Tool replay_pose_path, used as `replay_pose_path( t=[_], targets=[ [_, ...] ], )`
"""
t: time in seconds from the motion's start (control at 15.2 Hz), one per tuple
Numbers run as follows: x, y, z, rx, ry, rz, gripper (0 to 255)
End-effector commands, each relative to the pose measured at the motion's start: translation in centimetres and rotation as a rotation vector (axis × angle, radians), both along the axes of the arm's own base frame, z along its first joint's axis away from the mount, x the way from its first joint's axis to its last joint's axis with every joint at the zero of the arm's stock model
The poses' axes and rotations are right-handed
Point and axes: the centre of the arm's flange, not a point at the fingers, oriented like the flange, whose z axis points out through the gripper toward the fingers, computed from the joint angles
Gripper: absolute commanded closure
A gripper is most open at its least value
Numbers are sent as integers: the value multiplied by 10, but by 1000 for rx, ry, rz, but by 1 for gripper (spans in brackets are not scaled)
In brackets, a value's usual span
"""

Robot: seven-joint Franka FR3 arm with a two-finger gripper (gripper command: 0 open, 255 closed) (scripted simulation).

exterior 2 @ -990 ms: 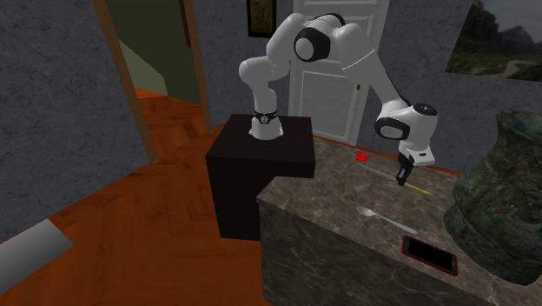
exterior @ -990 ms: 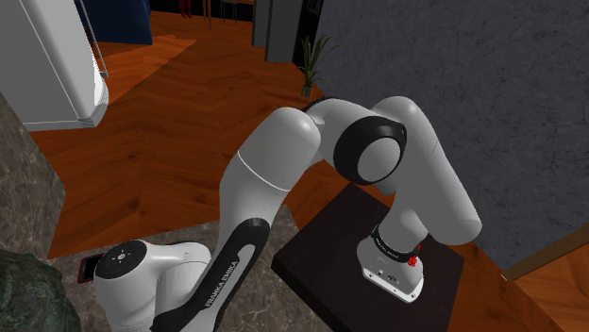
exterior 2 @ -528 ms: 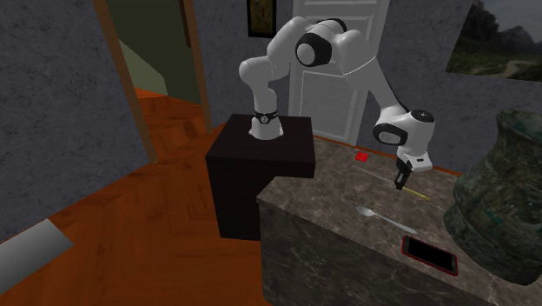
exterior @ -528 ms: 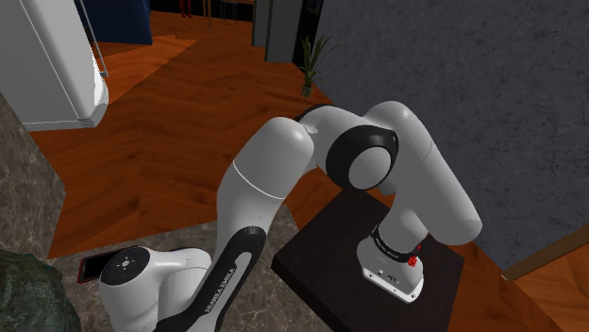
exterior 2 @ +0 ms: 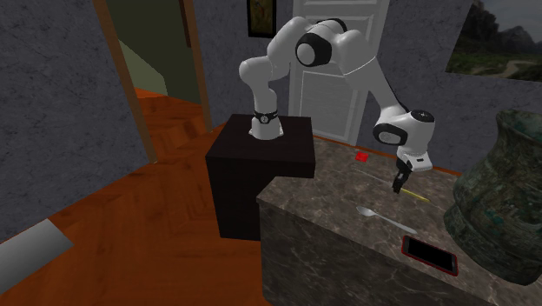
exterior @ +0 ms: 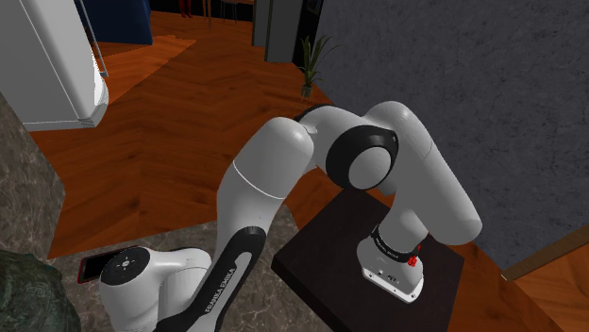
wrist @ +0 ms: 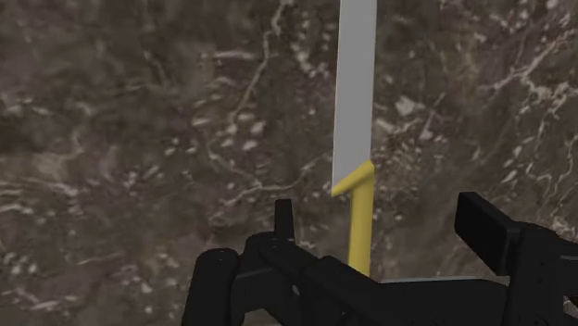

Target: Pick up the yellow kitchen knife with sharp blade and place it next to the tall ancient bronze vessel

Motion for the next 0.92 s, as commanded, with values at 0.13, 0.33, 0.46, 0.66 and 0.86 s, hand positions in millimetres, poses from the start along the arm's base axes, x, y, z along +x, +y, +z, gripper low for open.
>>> replay_pose_path(
  t=[0.13, 0.33, 0.46, 0.66, 0.86],
  targets=[
    [2, -2, 13, 0, 0, 0, 0],
    [7, -7, 49, 0, 0, 0, 0],
    [7, -7, 49, 0, 0, 0, 0],
    [7, -7, 49, 0, 0, 0, 0],
    [7, -7, 49, 0, 0, 0, 0]
  ],
)
